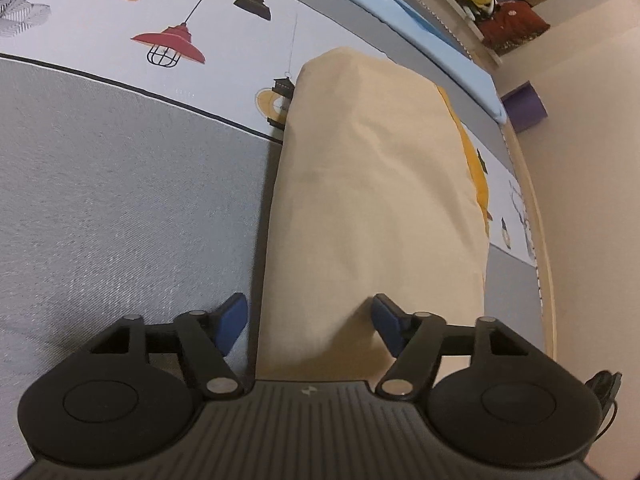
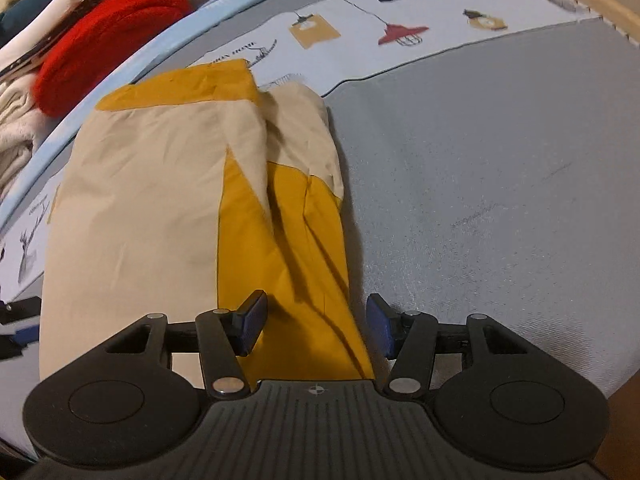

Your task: Fold large clothes

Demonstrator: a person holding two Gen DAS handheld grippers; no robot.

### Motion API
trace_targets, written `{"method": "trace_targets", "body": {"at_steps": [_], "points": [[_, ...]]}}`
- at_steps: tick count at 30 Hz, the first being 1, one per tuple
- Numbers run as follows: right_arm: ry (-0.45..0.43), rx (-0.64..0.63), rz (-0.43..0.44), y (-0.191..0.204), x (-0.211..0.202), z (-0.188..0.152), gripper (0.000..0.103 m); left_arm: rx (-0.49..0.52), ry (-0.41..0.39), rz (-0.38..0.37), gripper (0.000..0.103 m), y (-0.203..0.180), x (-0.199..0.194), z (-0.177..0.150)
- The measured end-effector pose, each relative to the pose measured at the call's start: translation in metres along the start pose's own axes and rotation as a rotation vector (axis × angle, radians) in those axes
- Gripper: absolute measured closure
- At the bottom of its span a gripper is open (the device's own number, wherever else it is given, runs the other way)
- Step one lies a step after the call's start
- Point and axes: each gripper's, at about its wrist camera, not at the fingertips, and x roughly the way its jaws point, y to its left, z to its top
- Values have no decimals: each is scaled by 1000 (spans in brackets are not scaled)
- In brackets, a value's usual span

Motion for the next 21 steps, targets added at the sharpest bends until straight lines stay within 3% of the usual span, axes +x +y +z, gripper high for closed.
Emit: {"method": "trace_targets", "body": {"at_steps": [6, 21], "points": [[19, -21, 0, 1, 9, 7, 43, -49, 4, -32, 19, 6, 17, 7], [40, -15, 8, -1, 23, 10, 45, -142, 34, -150, 13, 13, 72, 38]]}}
